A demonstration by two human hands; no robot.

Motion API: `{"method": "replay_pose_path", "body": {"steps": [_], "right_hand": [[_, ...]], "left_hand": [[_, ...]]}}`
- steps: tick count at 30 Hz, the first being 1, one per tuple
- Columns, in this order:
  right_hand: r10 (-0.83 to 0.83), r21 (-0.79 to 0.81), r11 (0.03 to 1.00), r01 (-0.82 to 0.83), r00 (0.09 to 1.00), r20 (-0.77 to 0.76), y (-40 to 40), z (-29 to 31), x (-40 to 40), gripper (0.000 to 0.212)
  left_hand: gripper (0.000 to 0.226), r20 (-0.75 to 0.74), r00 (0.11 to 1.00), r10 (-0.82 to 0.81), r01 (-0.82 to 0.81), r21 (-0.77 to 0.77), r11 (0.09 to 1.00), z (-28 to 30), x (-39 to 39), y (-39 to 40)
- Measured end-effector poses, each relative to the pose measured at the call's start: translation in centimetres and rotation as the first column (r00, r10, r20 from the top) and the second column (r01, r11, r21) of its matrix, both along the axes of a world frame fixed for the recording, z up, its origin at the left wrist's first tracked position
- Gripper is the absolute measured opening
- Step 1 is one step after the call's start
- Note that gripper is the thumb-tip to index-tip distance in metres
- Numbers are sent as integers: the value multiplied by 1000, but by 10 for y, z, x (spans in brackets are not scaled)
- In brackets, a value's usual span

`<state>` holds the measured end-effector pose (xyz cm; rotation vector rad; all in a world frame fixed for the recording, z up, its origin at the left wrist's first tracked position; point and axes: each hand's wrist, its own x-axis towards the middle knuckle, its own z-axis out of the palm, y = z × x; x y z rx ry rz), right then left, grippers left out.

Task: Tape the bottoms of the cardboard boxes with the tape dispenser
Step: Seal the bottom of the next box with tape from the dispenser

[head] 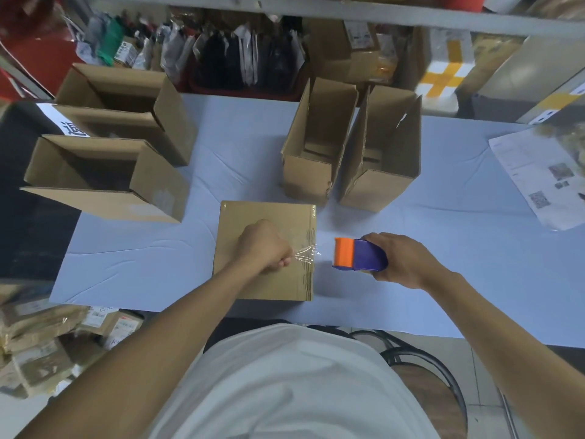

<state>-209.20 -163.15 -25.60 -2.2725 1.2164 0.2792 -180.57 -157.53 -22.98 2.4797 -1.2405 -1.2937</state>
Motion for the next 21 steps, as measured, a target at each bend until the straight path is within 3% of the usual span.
{"method": "replay_pose_path", "body": {"steps": [2, 4, 6, 8, 10, 13, 16, 19, 21], "right_hand": [[32, -9, 999, -33, 998, -56, 0, -3, 8, 61], [49, -12, 999, -50, 995, -88, -1, -6, 16, 60], [64, -12, 998, -66, 990, -123, -3, -6, 24, 57], [63, 27, 998, -59, 985, -163, -5, -5, 34, 51], [81, 81, 995, -60, 957, -278, -4, -1, 46, 38], [85, 91, 994, -56, 930, -356, 2, 0, 44, 31], [-58, 17, 998, 64, 970, -235, 6, 6, 25, 40], [-207, -40, 978, 206, 977, -47, 11, 17, 10, 46], [-256, -70, 963, 260, 965, 53, 17, 23, 6, 48]], "left_hand": [[46, 314, 925, -215, 214, 38, 976, 4, 3, -8], [50, 455, 815, -360, 386, 37, 922, 7, 3, -10], [22, 366, 763, -532, 616, -163, 771, -1, -3, -7], [19, 170, 691, -703, 704, -377, 601, -8, -8, 3], [25, 70, 705, -706, 649, -463, 603, -17, -7, 6], [34, 144, 705, -695, 668, -465, 581, -28, -4, 8], [28, 268, 629, -729, 767, -363, 528, -32, -13, 10], [22, 154, 714, -683, 700, -194, 688, -25, -26, 0], [25, 164, 737, -656, 676, -192, 712, -21, -26, -10]]}}
